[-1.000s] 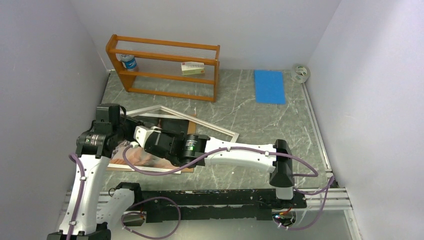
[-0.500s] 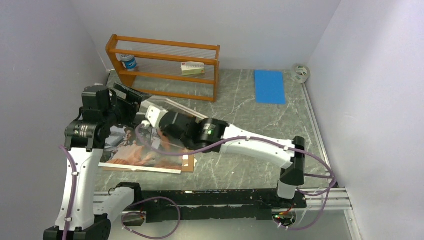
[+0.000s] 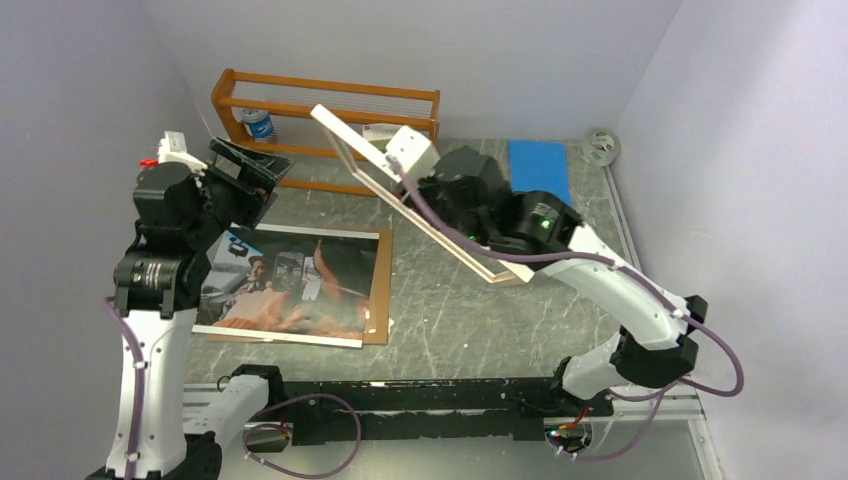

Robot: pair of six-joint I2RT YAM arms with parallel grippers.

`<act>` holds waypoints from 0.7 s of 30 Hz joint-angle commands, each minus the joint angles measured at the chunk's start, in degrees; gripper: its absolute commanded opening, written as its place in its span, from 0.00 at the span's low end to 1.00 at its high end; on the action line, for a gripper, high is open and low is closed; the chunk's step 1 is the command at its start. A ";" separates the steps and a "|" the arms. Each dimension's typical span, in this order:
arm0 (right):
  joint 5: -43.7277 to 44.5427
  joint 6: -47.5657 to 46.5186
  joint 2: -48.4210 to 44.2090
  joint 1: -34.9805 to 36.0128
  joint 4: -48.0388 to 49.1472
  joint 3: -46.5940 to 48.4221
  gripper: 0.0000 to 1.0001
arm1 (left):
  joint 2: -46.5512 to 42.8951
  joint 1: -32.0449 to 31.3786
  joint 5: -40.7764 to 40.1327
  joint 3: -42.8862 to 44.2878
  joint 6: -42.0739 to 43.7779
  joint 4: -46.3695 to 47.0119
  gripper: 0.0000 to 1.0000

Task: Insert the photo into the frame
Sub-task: Turn over the photo frame at the center of the board.

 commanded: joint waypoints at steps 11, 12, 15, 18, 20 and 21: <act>-8.28 14.07 -19.50 -8.00 7.11 -10.45 0.00 | -5.94 -0.03 0.33 -7.48 7.32 14.37 0.94; -7.23 15.15 -20.58 -8.17 6.74 -11.33 0.00 | -5.51 -0.03 0.78 -8.61 7.25 14.97 0.94; -3.92 19.71 -23.89 -8.78 5.88 -15.66 0.00 | -3.59 -0.03 2.64 -11.54 7.46 16.19 0.94; 0.27 23.83 -26.74 -9.70 5.11 -20.55 0.00 | -1.08 -0.03 4.80 -14.90 7.52 18.61 0.94; 2.01 26.07 -28.14 -10.43 5.54 -23.95 0.00 | 0.41 -0.03 5.91 -17.62 7.20 21.34 0.94; 2.92 27.27 -28.61 -10.82 5.75 -25.38 0.00 | 1.28 -0.03 6.68 -18.78 6.97 22.68 0.94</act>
